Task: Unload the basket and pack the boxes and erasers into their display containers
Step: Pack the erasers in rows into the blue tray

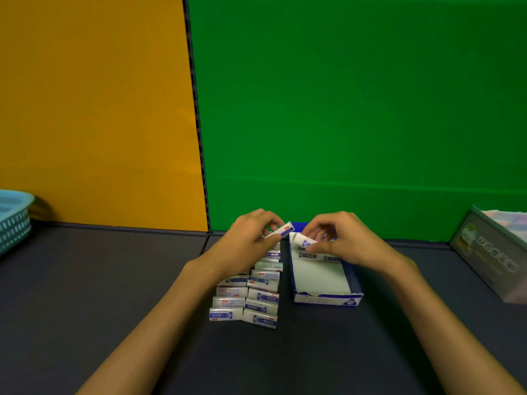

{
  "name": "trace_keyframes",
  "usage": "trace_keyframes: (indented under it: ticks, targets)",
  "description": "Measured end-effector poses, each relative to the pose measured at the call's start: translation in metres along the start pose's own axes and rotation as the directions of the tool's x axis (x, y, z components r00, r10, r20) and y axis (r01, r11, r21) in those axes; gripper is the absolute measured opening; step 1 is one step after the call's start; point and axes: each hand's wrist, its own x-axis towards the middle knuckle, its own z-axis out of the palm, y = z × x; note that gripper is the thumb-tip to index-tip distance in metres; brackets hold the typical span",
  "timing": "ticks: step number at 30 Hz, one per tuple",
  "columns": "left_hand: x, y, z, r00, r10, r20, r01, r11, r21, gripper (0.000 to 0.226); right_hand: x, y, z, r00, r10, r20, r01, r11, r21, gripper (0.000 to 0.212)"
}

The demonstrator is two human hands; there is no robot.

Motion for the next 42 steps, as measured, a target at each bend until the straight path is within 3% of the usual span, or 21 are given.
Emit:
trace_keyframes:
  ticks: [6,15,26,42]
  targets:
    - [0.017,0.017,0.032,0.994,0.065,0.09,-0.071,0.995,0.069,0.023,-0.013,0.03,-0.012,0.998,0.049,-0.03,-0.054,0.985,-0.161,0.021]
    - [0.033,0.025,0.066,0.977,-0.028,0.211,-0.032,0.96,0.277,0.024,-0.02,0.046,0.0,0.999,-0.007,0.032,0.023,0.854,-0.52,0.021]
    - [0.036,0.025,0.076,0.962,-0.065,0.264,-0.071,0.877,0.475,0.014,-0.017,0.057,0.002,0.998,-0.023,0.05,0.045,0.859,-0.509,0.019]
    - [0.035,0.029,0.074,0.976,-0.079,0.201,-0.063,0.784,0.618,0.02,-0.015,0.059,-0.001,0.998,-0.017,0.056,0.043,0.858,-0.512,0.019]
